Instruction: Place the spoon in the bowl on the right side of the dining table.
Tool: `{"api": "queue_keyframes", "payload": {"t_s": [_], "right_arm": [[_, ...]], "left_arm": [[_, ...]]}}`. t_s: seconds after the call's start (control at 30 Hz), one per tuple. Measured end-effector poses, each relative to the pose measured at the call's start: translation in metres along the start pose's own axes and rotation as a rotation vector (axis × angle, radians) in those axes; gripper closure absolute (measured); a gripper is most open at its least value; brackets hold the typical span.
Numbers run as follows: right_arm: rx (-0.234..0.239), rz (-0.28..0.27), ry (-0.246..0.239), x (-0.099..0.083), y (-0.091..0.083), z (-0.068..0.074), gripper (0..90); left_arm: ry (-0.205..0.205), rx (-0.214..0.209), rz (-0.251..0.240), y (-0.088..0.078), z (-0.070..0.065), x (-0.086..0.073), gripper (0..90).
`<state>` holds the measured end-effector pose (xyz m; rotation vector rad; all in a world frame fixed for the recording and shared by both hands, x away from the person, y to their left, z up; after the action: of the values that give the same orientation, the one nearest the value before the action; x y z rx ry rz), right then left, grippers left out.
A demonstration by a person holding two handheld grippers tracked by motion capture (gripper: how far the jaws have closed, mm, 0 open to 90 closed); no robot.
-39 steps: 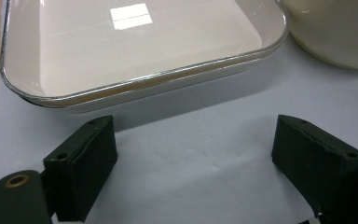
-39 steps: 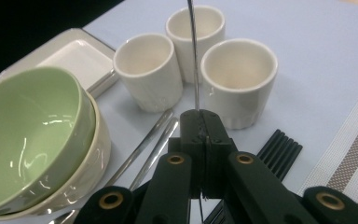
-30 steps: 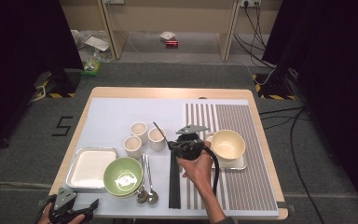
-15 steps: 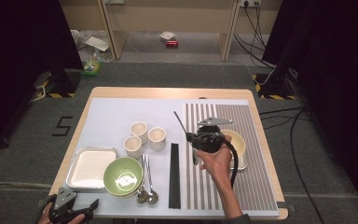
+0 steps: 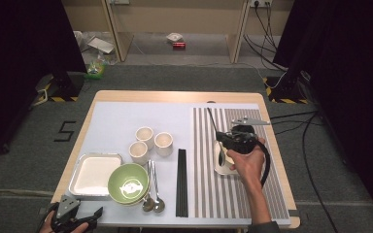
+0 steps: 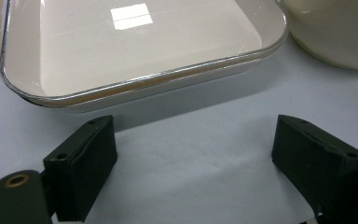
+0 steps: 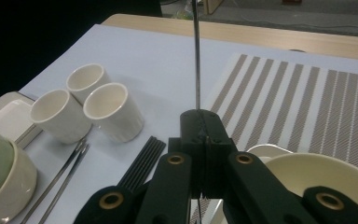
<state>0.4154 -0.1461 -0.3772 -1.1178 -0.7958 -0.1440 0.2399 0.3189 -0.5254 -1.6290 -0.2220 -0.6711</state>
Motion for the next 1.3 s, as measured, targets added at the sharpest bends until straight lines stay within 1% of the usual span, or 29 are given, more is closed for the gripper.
{"api": "queue_keyframes", "payload": {"t_s": [0.1, 0.37, 0.73, 0.8, 0.97, 1.3], "right_arm": [[-0.015, 0.004, 0.019, -0.001, -0.002, -0.009, 90.0], [-0.034, -0.003, 0.063, -0.003, -0.007, -0.031, 90.0], [-0.054, 0.002, 0.121, -0.007, 0.002, -0.059, 90.0], [-0.060, 0.004, 0.133, -0.008, 0.004, -0.063, 90.0], [-0.071, 0.010, 0.142, -0.010, 0.007, -0.072, 90.0], [-0.082, 0.030, 0.152, -0.012, 0.021, -0.081, 90.0]], "left_arm": [[0.001, 0.000, -0.003, 0.000, 0.000, 0.000, 12.6], [-0.001, 0.001, 0.001, 0.000, 0.000, 0.000, 12.6], [-0.001, 0.001, 0.001, 0.000, 0.000, 0.000, 12.6], [-0.002, 0.001, -0.002, 0.000, 0.000, 0.000, 12.6], [-0.001, 0.002, 0.001, 0.000, 0.000, 0.000, 12.6], [-0.001, 0.001, 0.001, 0.000, 0.000, 0.000, 12.6]]}}
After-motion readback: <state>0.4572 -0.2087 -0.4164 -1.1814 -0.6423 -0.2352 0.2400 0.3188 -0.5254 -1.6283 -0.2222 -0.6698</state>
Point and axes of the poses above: each handheld gripper's, and its own axes: y roughly forward along the jaws, x roughly out of its top, z roughly to its left, the point moved 3 cm from there along y, roughly forward along the jaws, and after that the axes turned 14 degrees about z, right-handed, at the moved point
